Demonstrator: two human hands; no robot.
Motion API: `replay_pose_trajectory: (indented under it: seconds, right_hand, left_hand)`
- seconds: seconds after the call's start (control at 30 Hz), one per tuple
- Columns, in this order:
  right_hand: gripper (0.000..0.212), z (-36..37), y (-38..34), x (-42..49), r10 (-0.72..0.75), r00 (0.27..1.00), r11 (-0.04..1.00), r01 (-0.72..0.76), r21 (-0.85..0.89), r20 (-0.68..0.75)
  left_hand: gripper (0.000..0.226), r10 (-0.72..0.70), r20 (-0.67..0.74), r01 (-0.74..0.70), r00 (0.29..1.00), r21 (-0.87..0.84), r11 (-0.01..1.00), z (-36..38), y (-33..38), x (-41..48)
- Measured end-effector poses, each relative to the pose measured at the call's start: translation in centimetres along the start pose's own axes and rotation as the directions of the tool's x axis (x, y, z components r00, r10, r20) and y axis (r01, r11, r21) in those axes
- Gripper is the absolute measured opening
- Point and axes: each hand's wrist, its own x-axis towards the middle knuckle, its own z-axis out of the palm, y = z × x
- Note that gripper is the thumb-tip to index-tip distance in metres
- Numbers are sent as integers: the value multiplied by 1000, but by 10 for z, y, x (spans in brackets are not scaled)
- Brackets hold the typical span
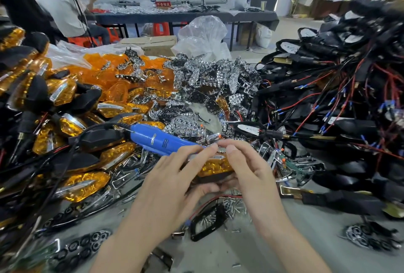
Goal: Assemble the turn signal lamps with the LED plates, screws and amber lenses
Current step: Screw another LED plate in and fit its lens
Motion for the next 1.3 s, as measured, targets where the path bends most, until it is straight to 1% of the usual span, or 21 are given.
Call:
replay_pose_trajectory:
  seconds: [0.07,0.13,0.2,0.27,0.47,0.6,0.67,0.73,0.87,0.97,1.03,1.1,1.13,1.23,1.3]
  right_hand:
    - [26,0,-1,-2,-59,997,998,59,-3,55]
    - [32,-1,-2,-4,-96,985,995,94,15,143]
    - [28,-3,-1,-4,-139,969,990,135,35,207]
    - [27,-5,0,-4,-183,956,983,175,55,228]
    - [32,-1,2,-2,-186,963,983,182,34,193]
    - [35,-1,2,-2,-182,968,983,176,52,174]
    - [31,-1,3,-2,-180,969,983,171,66,171]
    - [27,-1,2,-1,-167,973,985,156,78,160]
    - [34,0,1,0,-146,980,987,134,88,138]
    - [29,1,1,1,-101,987,991,89,99,124]
    - [31,1,2,2,-83,986,994,71,86,146]
    - [41,2,2,2,-69,983,997,62,49,169]
    - [41,2,2,3,-63,983,998,60,26,172]
    - [30,4,4,3,-68,987,998,69,1,145]
    - [31,3,7,3,-77,991,997,76,10,114]
  left_hand:
    - [56,-42,0,42,999,-92,995,-3,-1,-2]
    - [55,-101,-19,96,995,-186,978,-7,-1,-3]
    - [54,-132,-29,122,991,-226,966,-10,-1,-4]
    - [52,-134,-31,122,990,-256,959,-12,0,-4]
    - [47,-151,-24,135,988,-329,935,-12,1,-4]
    - [42,-169,-24,148,985,-378,914,-12,3,-4]
    - [41,-173,-25,149,985,-398,905,-11,4,-4]
    - [41,-180,-15,160,984,-393,906,-10,4,-4]
    - [41,-186,16,182,982,-322,929,-8,6,-2]
    - [39,-189,23,186,982,-333,925,-6,7,-3]
    - [37,-214,16,205,977,-360,910,-5,7,-3]
    - [36,-264,5,244,965,-400,884,-4,6,-3]
    - [37,-288,7,263,958,-428,865,-4,6,-3]
    - [41,-310,43,291,950,-483,826,-4,7,-4]
    - [41,-312,62,301,948,-489,819,-3,9,-4]
